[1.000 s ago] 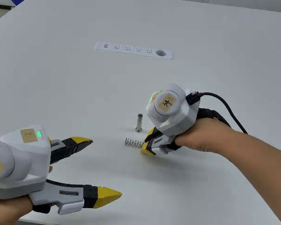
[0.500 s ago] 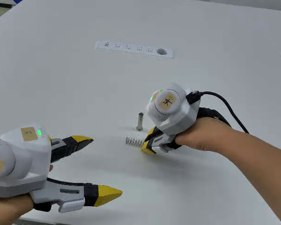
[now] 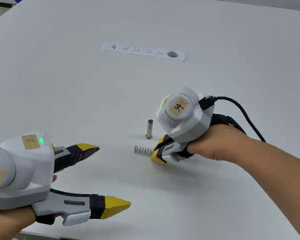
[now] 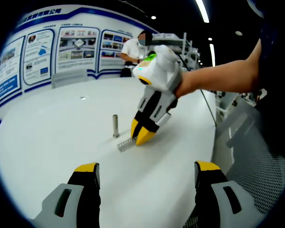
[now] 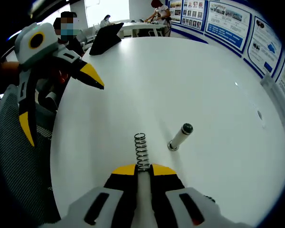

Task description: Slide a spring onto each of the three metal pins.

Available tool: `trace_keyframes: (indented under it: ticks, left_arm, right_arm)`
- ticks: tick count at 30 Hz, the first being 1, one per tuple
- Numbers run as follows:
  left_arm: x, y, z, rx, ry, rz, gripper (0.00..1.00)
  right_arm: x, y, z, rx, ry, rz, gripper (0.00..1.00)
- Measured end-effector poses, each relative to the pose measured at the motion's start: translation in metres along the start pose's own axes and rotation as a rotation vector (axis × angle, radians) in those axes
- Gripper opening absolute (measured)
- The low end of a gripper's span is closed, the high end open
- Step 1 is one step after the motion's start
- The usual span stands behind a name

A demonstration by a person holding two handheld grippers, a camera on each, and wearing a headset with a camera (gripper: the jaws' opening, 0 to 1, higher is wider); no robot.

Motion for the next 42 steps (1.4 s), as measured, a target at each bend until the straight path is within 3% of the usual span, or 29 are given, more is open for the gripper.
trace_keyframes:
  ticks: [42]
  left_arm:
    - [0.002,0.002,-0.002,0.009,-0.009,-0.009,0.83]
  right_arm:
    - [-0.005,0.011,0.040,-0.026,-0.035,0.077,0.11]
Point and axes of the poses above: the centre of the closed fingertips' face, and the gripper's own axes: z roughly backward along the fingers, x roughly to its right, y roughly out of its top, the point moved 8 cm from there along z, roughly backward along the fingers, and after that the axes turned 13 degrees about -x, right-handed, at the moved point
